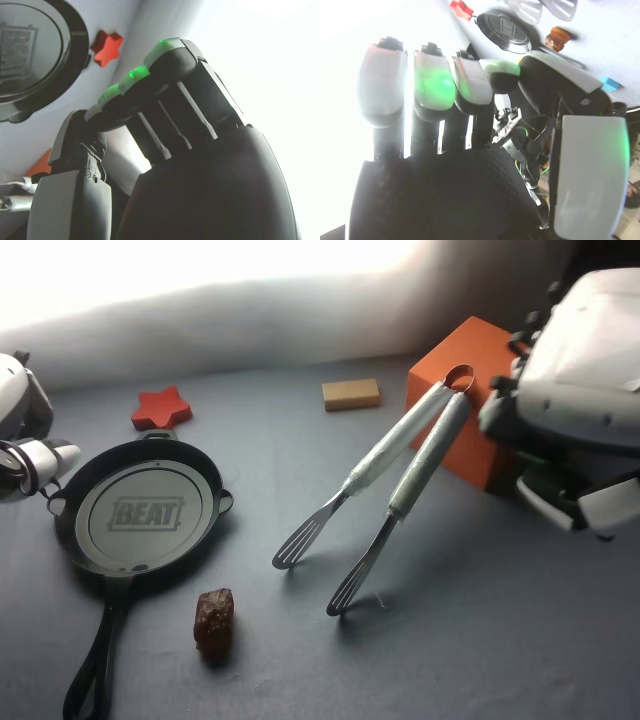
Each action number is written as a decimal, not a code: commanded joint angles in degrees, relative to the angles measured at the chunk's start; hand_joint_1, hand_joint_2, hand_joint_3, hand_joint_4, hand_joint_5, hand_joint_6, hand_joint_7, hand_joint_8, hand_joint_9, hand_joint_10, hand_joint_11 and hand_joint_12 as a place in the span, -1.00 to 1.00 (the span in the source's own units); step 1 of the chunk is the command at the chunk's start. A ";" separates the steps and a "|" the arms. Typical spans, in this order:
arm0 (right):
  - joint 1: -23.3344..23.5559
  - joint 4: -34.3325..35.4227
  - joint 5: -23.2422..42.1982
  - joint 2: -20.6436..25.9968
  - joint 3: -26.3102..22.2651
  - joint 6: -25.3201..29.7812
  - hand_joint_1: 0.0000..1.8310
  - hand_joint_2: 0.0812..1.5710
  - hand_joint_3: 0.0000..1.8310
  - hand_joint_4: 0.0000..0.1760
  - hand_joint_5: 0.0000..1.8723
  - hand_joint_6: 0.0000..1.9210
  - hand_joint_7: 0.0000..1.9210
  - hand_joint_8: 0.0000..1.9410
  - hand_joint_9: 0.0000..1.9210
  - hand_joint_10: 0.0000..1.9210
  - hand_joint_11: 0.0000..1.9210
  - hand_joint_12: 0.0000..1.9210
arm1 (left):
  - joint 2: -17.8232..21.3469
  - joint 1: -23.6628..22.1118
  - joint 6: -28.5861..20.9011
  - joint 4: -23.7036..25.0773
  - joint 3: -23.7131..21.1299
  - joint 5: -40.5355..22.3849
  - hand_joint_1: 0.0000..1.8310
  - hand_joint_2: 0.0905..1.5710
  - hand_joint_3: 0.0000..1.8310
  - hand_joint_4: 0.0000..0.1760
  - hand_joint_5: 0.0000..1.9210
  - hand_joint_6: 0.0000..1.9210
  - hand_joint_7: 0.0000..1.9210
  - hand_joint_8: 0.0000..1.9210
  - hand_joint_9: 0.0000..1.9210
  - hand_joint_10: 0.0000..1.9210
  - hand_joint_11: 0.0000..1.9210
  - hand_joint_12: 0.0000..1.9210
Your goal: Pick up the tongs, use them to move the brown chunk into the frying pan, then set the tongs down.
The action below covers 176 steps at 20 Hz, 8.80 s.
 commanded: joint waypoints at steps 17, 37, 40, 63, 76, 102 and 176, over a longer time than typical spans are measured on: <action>0.62 2.70 3.37 -10.92 8.21 -5.13 0.15 0.05 -1.00 -1.00 -1.00 -1.00 -1.00 -1.00 -1.00 -1.00 -1.00 -1.00 | 1.09 2.32 -3.77 1.59 -4.97 -8.03 -0.93 0.53 -1.00 -0.79 -0.91 -0.99 -0.87 -0.99 -0.89 -1.00 -1.00 -0.45; 6.80 18.76 -22.78 -24.96 13.72 -15.60 0.00 0.06 -1.00 -1.00 -1.00 -1.00 -1.00 -1.00 -1.00 -1.00 -1.00 -1.00 | 1.08 3.29 -4.80 0.57 -5.28 -8.92 -0.91 0.53 -1.00 -1.00 -0.93 -1.00 -0.89 -1.00 -0.89 -0.99 -1.00 -0.54; 7.38 25.77 -24.54 -25.65 15.18 -22.94 0.03 0.06 -1.00 -1.00 -1.00 -1.00 -1.00 -1.00 -1.00 -1.00 -1.00 -1.00 | 1.08 3.05 -4.74 0.56 -5.31 -8.92 -0.89 0.53 -1.00 -0.99 -0.90 -0.99 -0.89 -1.00 -0.89 -1.00 -1.00 -0.51; 2.54 43.29 -27.30 -34.44 30.57 -48.96 0.01 0.04 -1.00 -1.00 -1.00 -1.00 -1.00 -1.00 -1.00 -1.00 -1.00 -1.00 | 1.13 3.30 -4.09 0.71 -5.38 -8.92 -0.88 0.54 -1.00 -0.91 -0.92 -1.00 -0.90 -1.00 -0.90 -1.00 -1.00 -0.54; 0.15 43.30 -24.44 -38.01 36.04 -52.61 0.06 0.06 -1.00 -1.00 -1.00 -1.00 -1.00 -1.00 -1.00 -1.00 -1.00 -1.00 | 1.16 2.60 -5.49 0.85 -7.13 -13.47 -0.87 0.53 -1.00 -0.95 -0.91 -1.00 -0.90 -1.00 -0.90 -1.00 -1.00 -0.54; -0.23 44.26 -24.07 -37.98 36.41 -53.18 0.17 0.37 -0.97 -1.00 -0.07 -0.72 0.08 -0.90 -0.05 -0.65 -0.53 0.50 | 1.59 4.77 -8.83 -0.08 -7.77 -15.59 -0.86 0.54 -1.00 -1.00 -0.88 -0.99 -0.87 -1.00 -0.88 -1.00 -1.00 -0.49; -3.91 -6.13 -48.18 -40.14 14.10 39.08 0.21 0.51 -1.00 -1.00 -0.15 0.31 0.19 -0.99 -0.10 -0.37 -0.43 0.53 | 2.86 6.24 -11.13 0.23 -7.49 -17.15 -0.84 0.55 -1.00 -0.94 -0.89 -1.00 -0.87 -1.00 -0.87 -1.00 -1.00 -0.46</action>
